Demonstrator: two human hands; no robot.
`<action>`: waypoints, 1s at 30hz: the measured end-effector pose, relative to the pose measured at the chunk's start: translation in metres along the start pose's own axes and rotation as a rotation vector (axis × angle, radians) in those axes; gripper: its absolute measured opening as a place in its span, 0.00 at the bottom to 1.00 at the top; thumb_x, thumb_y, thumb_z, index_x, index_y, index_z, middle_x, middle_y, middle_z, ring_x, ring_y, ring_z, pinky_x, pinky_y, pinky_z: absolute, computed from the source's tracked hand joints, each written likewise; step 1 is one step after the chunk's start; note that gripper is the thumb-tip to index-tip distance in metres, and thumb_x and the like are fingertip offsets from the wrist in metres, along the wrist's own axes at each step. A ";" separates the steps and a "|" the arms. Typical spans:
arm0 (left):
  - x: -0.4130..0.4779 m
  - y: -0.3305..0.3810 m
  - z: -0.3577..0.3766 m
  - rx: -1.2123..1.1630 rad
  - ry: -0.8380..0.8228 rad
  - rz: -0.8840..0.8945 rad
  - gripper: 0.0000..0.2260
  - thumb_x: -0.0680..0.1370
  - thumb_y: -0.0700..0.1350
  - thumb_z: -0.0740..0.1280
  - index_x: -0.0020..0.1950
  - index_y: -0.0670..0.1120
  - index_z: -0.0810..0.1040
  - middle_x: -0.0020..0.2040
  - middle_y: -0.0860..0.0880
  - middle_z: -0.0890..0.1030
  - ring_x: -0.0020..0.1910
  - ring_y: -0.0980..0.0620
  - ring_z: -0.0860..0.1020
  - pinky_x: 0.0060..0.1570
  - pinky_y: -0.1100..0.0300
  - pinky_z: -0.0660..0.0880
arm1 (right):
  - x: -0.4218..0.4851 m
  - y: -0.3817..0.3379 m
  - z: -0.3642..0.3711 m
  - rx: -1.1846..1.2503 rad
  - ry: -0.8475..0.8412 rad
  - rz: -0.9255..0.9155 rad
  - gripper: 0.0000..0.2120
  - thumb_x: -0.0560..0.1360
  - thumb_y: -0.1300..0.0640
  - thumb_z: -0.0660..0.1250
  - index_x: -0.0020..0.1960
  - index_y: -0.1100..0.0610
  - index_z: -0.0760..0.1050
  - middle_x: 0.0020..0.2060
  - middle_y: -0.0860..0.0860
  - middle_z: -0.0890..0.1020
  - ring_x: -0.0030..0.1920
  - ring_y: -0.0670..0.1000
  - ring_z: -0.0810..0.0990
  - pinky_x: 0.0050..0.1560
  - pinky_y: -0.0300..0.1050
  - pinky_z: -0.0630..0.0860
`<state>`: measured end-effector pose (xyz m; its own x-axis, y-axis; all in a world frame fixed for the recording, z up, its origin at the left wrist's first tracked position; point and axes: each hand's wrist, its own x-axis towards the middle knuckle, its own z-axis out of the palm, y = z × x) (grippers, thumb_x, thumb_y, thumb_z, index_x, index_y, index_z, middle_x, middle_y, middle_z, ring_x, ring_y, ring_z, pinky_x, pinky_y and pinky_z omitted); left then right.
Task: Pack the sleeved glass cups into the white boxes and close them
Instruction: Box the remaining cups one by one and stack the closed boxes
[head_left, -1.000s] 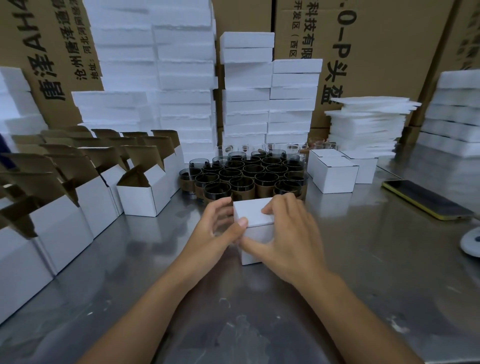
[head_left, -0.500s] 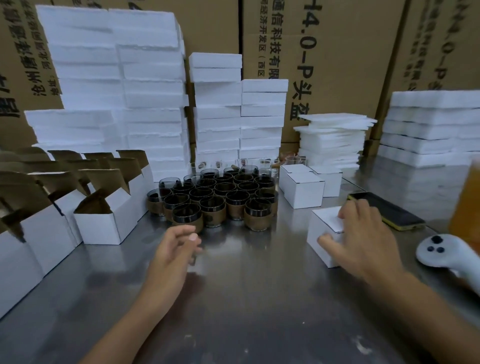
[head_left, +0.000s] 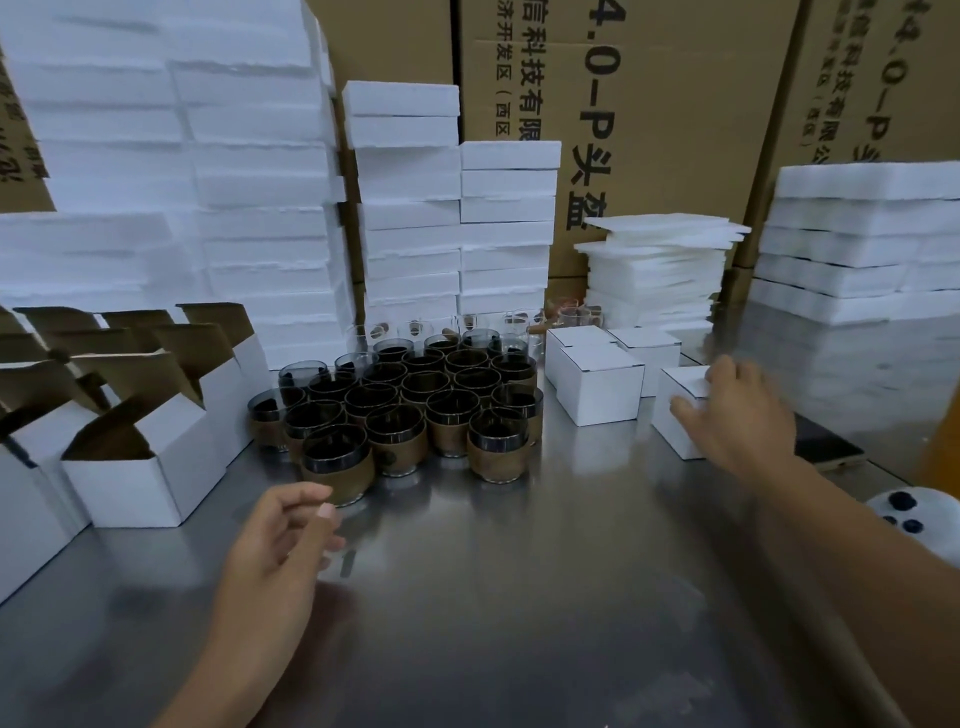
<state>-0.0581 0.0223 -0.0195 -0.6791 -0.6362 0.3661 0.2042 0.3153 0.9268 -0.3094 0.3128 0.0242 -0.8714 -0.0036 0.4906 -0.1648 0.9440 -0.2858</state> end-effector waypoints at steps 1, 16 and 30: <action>0.001 -0.001 0.000 -0.003 -0.002 0.004 0.06 0.78 0.35 0.62 0.48 0.44 0.75 0.40 0.42 0.78 0.30 0.60 0.78 0.33 0.69 0.73 | 0.005 -0.001 0.002 0.023 -0.017 0.014 0.22 0.76 0.45 0.62 0.60 0.62 0.68 0.59 0.61 0.72 0.60 0.63 0.70 0.58 0.59 0.69; 0.001 -0.005 0.001 -0.045 -0.026 -0.011 0.05 0.78 0.35 0.62 0.48 0.44 0.75 0.35 0.44 0.76 0.29 0.56 0.75 0.33 0.65 0.72 | 0.035 -0.020 0.018 0.033 -0.213 -0.053 0.24 0.81 0.46 0.46 0.65 0.61 0.68 0.68 0.59 0.68 0.71 0.61 0.60 0.68 0.62 0.59; -0.005 0.006 0.000 0.052 -0.030 0.049 0.08 0.78 0.37 0.63 0.45 0.50 0.74 0.36 0.51 0.75 0.31 0.60 0.73 0.31 0.70 0.70 | -0.123 -0.146 -0.004 0.785 -0.059 -0.339 0.18 0.75 0.57 0.67 0.64 0.54 0.71 0.57 0.48 0.73 0.62 0.49 0.70 0.61 0.40 0.63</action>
<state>-0.0537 0.0274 -0.0162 -0.6899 -0.5983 0.4075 0.2016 0.3819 0.9019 -0.1765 0.1771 0.0093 -0.7362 -0.2823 0.6151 -0.6741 0.3870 -0.6292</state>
